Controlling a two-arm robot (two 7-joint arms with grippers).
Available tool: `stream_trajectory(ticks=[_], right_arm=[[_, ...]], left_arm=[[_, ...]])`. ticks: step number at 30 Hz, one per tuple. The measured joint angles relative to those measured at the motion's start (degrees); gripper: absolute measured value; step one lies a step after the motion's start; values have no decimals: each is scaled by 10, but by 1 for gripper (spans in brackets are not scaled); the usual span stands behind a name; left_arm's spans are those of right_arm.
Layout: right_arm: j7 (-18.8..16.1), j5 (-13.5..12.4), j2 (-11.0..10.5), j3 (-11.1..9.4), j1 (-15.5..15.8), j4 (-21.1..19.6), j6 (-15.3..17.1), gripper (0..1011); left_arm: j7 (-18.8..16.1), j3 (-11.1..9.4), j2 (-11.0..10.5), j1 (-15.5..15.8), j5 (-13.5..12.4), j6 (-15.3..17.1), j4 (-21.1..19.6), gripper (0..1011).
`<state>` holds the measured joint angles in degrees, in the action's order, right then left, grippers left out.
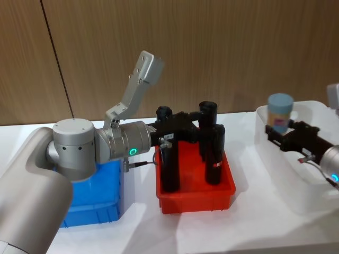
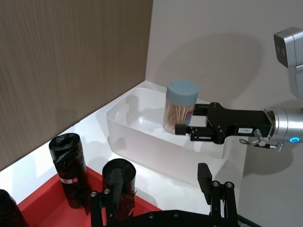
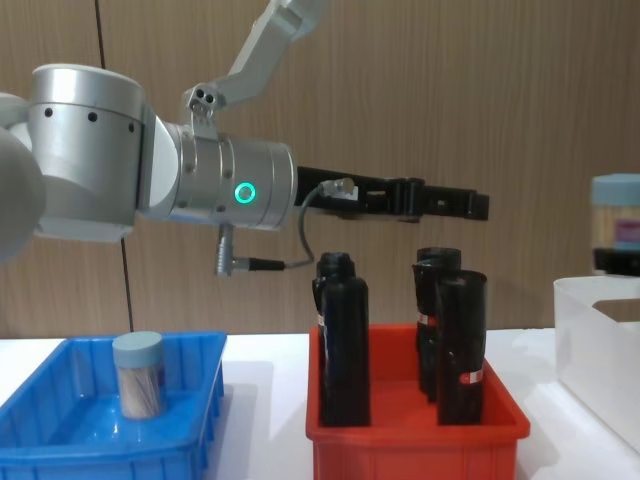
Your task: Pick the cotton swabs from the blue box and place them into the white box.
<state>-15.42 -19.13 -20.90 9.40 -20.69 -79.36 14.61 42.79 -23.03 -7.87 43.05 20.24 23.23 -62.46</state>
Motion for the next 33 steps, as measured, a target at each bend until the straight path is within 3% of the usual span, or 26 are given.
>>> stream_trajectory(ticks=[15, 33], right_arm=[[49, -13, -14, -25, -4, 28, 11, 618], [63, -25, -13, -32, -24, 82, 27, 618]], left_arm=[[0, 0, 0, 0, 0, 0, 0, 1003], [0, 0, 0, 0, 0, 0, 0, 1003]])
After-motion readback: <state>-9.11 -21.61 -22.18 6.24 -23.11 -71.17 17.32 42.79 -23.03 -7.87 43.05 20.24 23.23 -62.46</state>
